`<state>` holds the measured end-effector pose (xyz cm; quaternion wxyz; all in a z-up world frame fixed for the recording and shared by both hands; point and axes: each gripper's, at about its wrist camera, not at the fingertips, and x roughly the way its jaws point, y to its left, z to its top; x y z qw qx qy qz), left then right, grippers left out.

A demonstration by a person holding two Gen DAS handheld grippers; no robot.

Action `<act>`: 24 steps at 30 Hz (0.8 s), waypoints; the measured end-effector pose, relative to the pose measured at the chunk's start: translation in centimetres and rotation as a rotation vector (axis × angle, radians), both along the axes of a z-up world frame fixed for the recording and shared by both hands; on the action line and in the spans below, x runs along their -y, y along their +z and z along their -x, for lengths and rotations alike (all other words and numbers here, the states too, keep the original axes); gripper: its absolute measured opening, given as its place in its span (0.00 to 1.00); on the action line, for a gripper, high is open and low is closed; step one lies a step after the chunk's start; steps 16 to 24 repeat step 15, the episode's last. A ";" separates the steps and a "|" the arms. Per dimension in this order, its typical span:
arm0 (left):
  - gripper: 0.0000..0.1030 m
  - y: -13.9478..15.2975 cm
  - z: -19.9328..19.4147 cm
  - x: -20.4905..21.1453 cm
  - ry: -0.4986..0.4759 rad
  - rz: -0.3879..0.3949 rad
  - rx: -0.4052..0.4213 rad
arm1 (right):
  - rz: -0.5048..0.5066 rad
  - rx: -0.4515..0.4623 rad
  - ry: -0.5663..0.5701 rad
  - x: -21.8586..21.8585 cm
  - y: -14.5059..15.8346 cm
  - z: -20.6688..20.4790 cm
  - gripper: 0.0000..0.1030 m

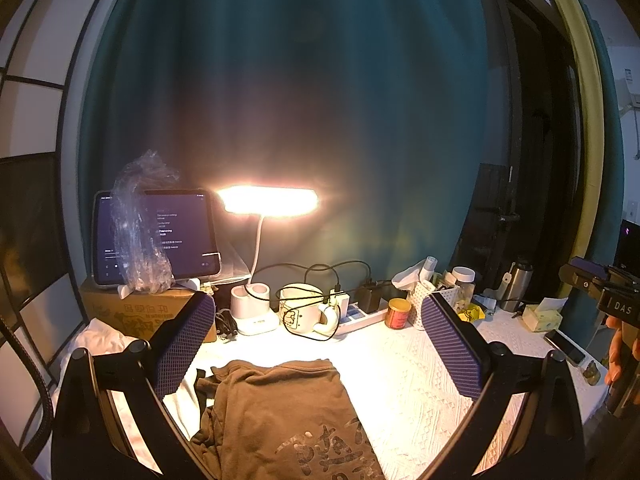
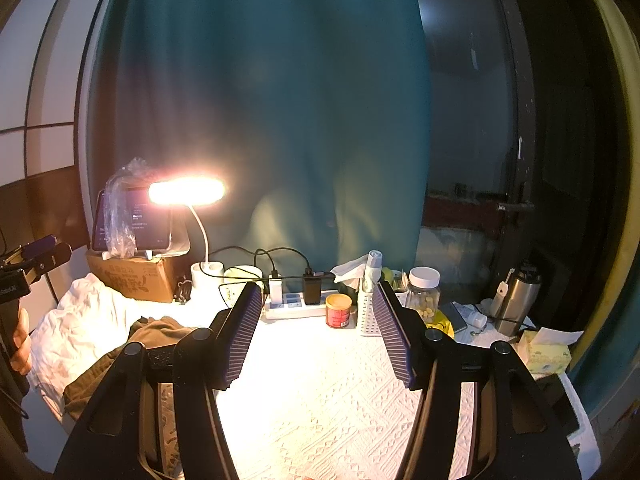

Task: Fold small clothes

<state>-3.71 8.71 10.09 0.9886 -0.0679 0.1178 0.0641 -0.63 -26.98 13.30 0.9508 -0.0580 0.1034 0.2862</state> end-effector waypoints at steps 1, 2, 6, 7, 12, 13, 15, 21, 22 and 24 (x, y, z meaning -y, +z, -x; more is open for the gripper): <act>0.99 0.0 0.1 0.0 0.000 -0.001 0.000 | 0.000 0.000 0.001 0.0 0.0 0.0 0.59; 0.99 0.0 0.0 0.0 0.000 -0.001 0.001 | 0.000 -0.001 0.000 0.0 0.0 0.0 0.59; 0.99 -0.1 0.0 -0.1 0.002 -0.002 -0.002 | 0.001 -0.004 -0.002 0.0 -0.2 -0.1 0.59; 0.99 -0.2 0.1 -0.2 0.001 -0.001 -0.003 | 0.001 -0.006 -0.003 0.0 -0.3 -0.1 0.59; 0.99 -0.3 0.0 -0.4 -0.001 -0.003 -0.008 | 0.005 -0.011 -0.002 -0.2 -0.6 -0.2 0.59; 0.99 -0.3 0.0 -0.4 -0.001 -0.003 -0.008 | 0.004 -0.011 -0.003 -0.2 -0.6 -0.3 0.59; 0.99 -0.3 -0.1 -0.4 -0.003 -0.003 -0.010 | 0.004 -0.012 -0.003 -0.2 -0.6 -0.2 0.59; 0.99 -0.3 -0.1 -0.4 -0.003 -0.003 -0.010 | 0.004 -0.012 -0.003 -0.2 -0.6 -0.2 0.59; 0.99 -0.3 -0.1 -0.4 -0.003 -0.003 -0.010 | 0.004 -0.012 -0.003 -0.2 -0.6 -0.2 0.59; 0.99 -0.3 -0.1 -0.4 -0.003 -0.003 -0.010 | 0.004 -0.012 -0.003 -0.2 -0.6 -0.2 0.59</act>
